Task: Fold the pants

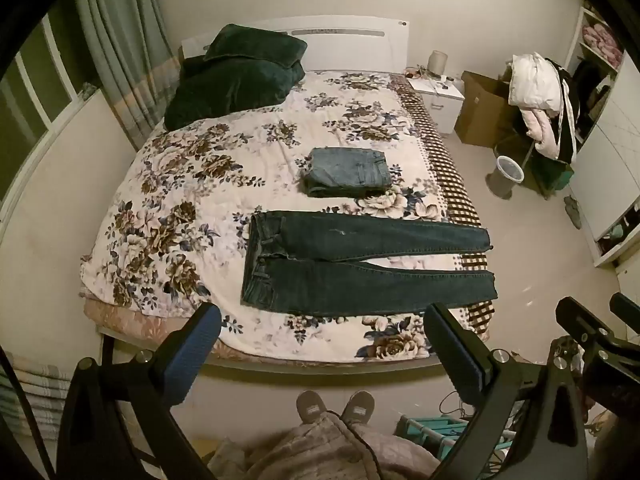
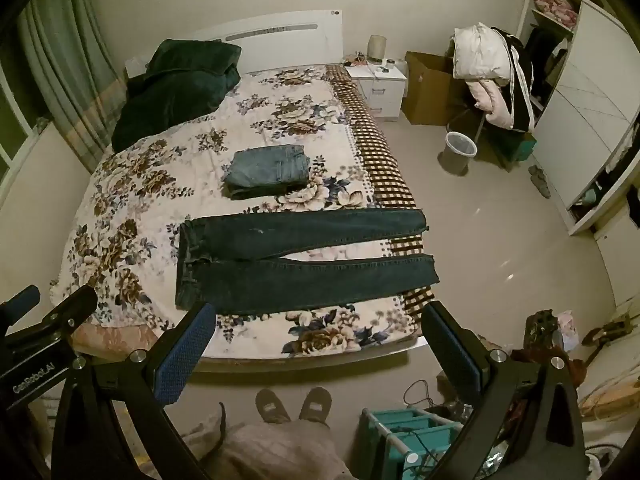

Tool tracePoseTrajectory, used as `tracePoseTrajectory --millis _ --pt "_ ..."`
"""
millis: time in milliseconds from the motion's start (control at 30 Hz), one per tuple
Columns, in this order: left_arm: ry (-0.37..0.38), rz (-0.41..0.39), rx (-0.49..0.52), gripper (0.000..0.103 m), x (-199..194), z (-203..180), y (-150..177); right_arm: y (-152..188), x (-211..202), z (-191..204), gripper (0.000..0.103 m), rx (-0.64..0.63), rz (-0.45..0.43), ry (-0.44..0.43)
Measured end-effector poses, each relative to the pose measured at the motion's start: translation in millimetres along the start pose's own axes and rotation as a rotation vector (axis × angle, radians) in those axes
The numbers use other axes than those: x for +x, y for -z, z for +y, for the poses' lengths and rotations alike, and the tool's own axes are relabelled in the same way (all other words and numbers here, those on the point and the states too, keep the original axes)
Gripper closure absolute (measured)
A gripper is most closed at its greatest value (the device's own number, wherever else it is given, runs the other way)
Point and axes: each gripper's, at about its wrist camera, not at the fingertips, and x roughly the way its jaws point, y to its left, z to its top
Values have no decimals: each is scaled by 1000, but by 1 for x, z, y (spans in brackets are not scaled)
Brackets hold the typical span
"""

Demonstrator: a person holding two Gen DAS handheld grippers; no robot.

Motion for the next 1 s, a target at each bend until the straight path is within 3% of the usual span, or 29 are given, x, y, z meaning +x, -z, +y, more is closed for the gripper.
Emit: tracePoseTrajectory --millis 533,733,1000 --pt "0 10 2 0 1 4 5 0 4 6 0 -1 20 -1" --pt "4 7 -6 0 1 3 12 18 9 14 0 -9 23 1" --pt "4 12 -6 0 5 -2 11 11 8 7 0 -19 30 0"
